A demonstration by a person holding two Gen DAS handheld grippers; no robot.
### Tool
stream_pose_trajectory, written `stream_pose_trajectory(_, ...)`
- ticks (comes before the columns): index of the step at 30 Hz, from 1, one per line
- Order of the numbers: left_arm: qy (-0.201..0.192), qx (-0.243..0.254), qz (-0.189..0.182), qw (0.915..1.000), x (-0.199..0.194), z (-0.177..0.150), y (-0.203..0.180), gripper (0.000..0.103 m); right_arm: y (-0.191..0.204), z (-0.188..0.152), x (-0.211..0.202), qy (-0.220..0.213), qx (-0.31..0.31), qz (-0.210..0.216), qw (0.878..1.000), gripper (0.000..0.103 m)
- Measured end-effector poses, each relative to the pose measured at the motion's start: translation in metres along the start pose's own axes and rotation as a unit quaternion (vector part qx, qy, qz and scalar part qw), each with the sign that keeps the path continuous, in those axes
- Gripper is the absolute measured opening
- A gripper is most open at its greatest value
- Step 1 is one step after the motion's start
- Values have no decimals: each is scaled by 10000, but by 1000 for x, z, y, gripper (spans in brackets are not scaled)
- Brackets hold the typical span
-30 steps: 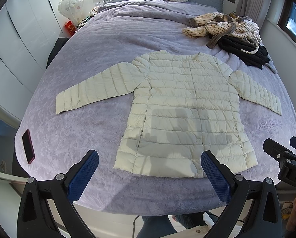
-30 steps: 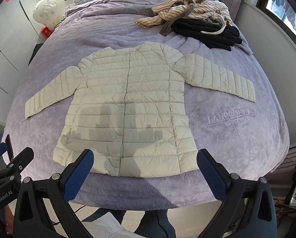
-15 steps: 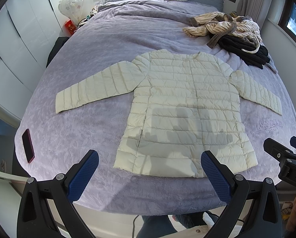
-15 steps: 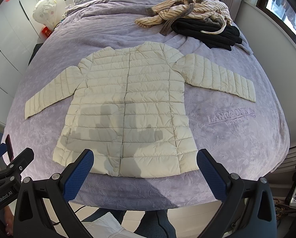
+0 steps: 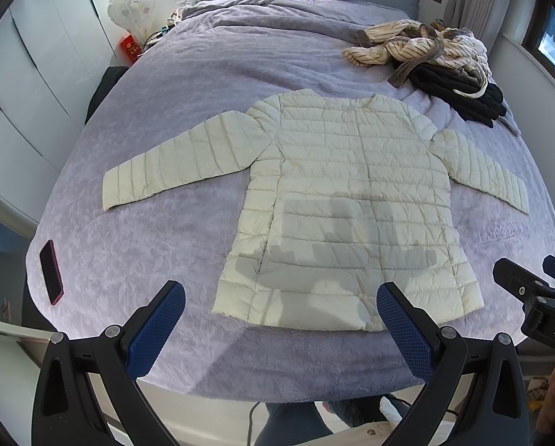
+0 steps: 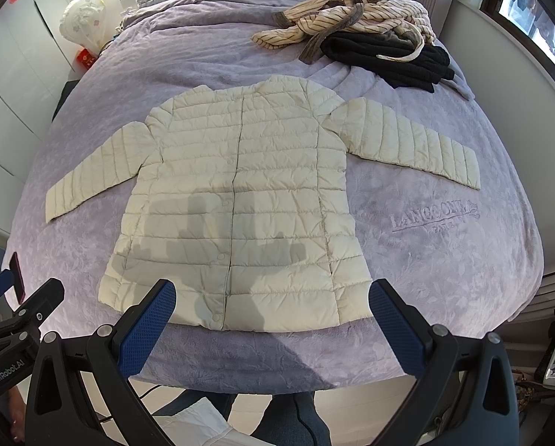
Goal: Fold large clothes
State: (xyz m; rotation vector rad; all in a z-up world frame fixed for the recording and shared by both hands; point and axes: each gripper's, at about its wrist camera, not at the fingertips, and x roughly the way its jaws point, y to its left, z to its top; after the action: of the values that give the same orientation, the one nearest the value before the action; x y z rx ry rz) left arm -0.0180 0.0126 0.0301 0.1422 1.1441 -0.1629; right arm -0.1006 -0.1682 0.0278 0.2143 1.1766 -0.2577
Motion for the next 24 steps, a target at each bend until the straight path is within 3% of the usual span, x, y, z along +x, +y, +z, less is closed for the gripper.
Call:
stream_pose_trajectory(14, 311, -308, -47, 9990, 32, 11, 38, 103, 17, 11, 31, 297, -47, 271, 9992, 103)
stream_pose_trajectory(24, 395, -1118, -143, 9928, 94, 33, 129, 103, 62, 42, 80, 561, -48, 324, 9979, 103)
